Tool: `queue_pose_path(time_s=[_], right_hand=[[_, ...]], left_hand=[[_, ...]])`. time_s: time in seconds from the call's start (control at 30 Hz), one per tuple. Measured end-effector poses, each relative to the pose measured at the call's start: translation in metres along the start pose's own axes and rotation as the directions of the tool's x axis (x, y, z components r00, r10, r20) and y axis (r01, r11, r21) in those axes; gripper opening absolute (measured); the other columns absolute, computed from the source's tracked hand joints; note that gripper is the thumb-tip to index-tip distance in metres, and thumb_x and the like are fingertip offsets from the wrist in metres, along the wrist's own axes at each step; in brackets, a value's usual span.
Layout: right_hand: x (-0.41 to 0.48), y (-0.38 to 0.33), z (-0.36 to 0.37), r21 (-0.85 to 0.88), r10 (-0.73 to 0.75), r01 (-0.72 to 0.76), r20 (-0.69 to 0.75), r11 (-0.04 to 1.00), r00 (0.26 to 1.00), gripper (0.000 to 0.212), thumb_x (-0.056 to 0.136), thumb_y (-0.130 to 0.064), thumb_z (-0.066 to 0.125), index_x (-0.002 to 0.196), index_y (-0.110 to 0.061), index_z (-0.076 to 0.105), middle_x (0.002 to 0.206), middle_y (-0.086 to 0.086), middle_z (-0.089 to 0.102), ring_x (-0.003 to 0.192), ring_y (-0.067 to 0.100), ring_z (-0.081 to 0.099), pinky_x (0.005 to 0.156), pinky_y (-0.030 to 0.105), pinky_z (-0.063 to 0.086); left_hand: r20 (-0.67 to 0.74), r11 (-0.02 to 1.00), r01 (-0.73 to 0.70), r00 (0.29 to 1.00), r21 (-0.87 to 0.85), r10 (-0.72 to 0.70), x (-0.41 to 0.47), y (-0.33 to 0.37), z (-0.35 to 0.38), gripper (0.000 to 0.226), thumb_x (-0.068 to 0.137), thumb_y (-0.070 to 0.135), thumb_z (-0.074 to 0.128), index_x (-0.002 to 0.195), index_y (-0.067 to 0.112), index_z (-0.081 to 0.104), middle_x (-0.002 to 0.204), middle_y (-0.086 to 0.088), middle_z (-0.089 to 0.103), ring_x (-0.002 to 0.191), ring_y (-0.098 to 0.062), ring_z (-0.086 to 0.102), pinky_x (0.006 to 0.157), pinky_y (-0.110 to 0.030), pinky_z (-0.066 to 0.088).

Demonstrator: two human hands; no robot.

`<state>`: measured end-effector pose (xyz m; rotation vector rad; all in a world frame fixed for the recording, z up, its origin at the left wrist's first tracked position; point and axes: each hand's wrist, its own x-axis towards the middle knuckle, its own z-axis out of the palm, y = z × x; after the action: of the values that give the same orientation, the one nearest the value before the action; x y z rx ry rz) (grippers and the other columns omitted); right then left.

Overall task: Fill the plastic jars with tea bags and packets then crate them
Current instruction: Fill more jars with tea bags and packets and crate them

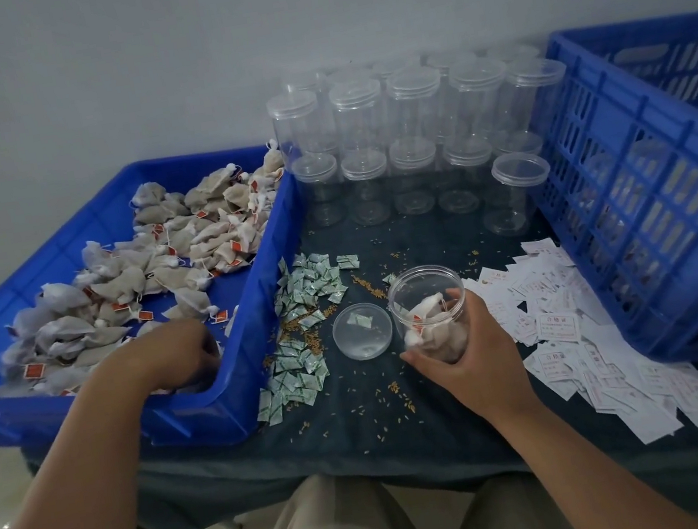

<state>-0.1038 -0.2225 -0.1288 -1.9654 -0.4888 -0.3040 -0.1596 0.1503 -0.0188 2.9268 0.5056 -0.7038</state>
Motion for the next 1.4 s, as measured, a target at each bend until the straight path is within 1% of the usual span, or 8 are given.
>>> queue_pose_path(time_s=[0.2, 0.33, 0.5, 0.7, 1.0, 1.2, 1.3, 1.4], right_hand=[[0.0, 0.0, 0.0, -0.011, -0.01, 0.01, -0.009, 1.0, 1.0, 0.075, 0.066, -0.071, 0.087, 0.125, -0.062, 0.041, 0.122, -0.038, 0.062, 0.106, -0.011, 0.065, 0.08, 0.003, 0.047], [0.0, 0.0, 0.0, -0.01, -0.005, 0.005, -0.009, 1.0, 1.0, 0.076, 0.066, -0.072, 0.087, 0.126, -0.062, 0.041, 0.122, -0.038, 0.062, 0.107, -0.011, 0.065, 0.08, 0.002, 0.047], [-0.001, 0.0, 0.0, -0.006, -0.003, 0.003, -0.008, 1.0, 1.0, 0.075, 0.066, -0.071, 0.087, 0.125, -0.061, 0.042, 0.122, -0.038, 0.062, 0.108, -0.011, 0.065, 0.081, 0.003, 0.047], [0.0, -0.001, -0.001, 0.008, -0.003, 0.003, -0.012, 1.0, 1.0, 0.075, 0.065, -0.077, 0.086, 0.125, -0.063, 0.042, 0.122, -0.037, 0.063, 0.107, -0.011, 0.066, 0.08, 0.003, 0.048], [-0.001, 0.001, -0.002, 0.003, 0.007, -0.007, -0.002, 1.0, 1.0, 0.075, 0.066, -0.078, 0.084, 0.126, -0.06, 0.042, 0.123, -0.033, 0.064, 0.108, -0.009, 0.066, 0.08, 0.003, 0.047], [0.001, 0.002, -0.001, 0.003, 0.005, -0.005, -0.012, 1.0, 1.0, 0.074, 0.067, -0.074, 0.086, 0.124, -0.061, 0.042, 0.123, -0.034, 0.063, 0.107, -0.009, 0.066, 0.079, 0.003, 0.047], [0.001, 0.002, -0.001, -0.002, 0.009, -0.009, -0.023, 1.0, 1.0, 0.072, 0.066, -0.075, 0.085, 0.122, -0.063, 0.041, 0.122, -0.037, 0.062, 0.106, -0.01, 0.065, 0.079, 0.004, 0.047], [0.001, 0.001, -0.001, -0.001, 0.008, -0.008, -0.018, 1.0, 1.0, 0.072, 0.067, -0.074, 0.085, 0.123, -0.064, 0.04, 0.122, -0.038, 0.062, 0.107, -0.011, 0.065, 0.079, 0.004, 0.048]], left_hand=[[-0.361, 0.872, -0.067, 0.923, -0.484, -0.13, -0.001, -0.002, -0.005, 0.02, 0.098, 0.024, 0.065, 0.088, 0.007, 0.067, 0.083, -0.008, 0.076, 0.077, -0.028, 0.071, 0.076, -0.05, 0.059], [-0.408, 0.653, -0.143, 0.871, -0.744, -0.274, 0.006, 0.011, -0.004, 0.02, 0.1, 0.013, 0.05, 0.084, 0.002, 0.055, 0.071, -0.003, 0.075, 0.063, -0.027, 0.072, 0.066, -0.049, 0.054], [-0.368, 0.368, -0.221, 0.841, -0.903, -0.398, 0.01, 0.017, -0.017, 0.022, 0.105, 0.024, 0.049, 0.113, 0.009, 0.064, 0.085, -0.013, 0.077, 0.078, -0.028, 0.077, 0.075, -0.047, 0.062], [-0.599, 0.551, -0.346, 0.701, -0.76, -0.387, 0.012, 0.039, -0.03, 0.011, 0.105, 0.032, 0.054, 0.112, 0.025, 0.059, 0.082, 0.0, 0.071, 0.041, -0.002, 0.057, 0.034, -0.018, 0.039], [-0.713, 0.861, -0.222, 0.671, -0.457, -0.206, 0.021, 0.039, -0.044, 0.009, 0.105, 0.032, 0.055, 0.096, 0.029, 0.057, 0.079, 0.003, 0.067, 0.063, -0.017, 0.065, 0.052, -0.03, 0.041], [-0.424, 0.721, -0.087, 0.854, -0.688, -0.301, 0.029, -0.001, -0.024, 0.008, 0.097, 0.03, 0.068, 0.095, 0.023, 0.068, 0.103, -0.003, 0.068, 0.079, -0.028, 0.066, 0.059, -0.037, 0.05], [-0.36, 0.57, -0.116, 0.87, -0.813, -0.336, 0.024, 0.0, -0.017, 0.015, 0.069, 0.031, 0.076, 0.079, 0.019, 0.076, 0.108, 0.0, 0.07, 0.086, -0.027, 0.064, 0.064, -0.037, 0.053], [-0.427, 0.544, -0.194, 0.837, -0.817, -0.343, 0.016, 0.003, -0.02, 0.016, 0.073, 0.036, 0.075, 0.078, 0.021, 0.074, 0.099, 0.003, 0.073, 0.076, -0.022, 0.066, 0.061, -0.033, 0.051]])
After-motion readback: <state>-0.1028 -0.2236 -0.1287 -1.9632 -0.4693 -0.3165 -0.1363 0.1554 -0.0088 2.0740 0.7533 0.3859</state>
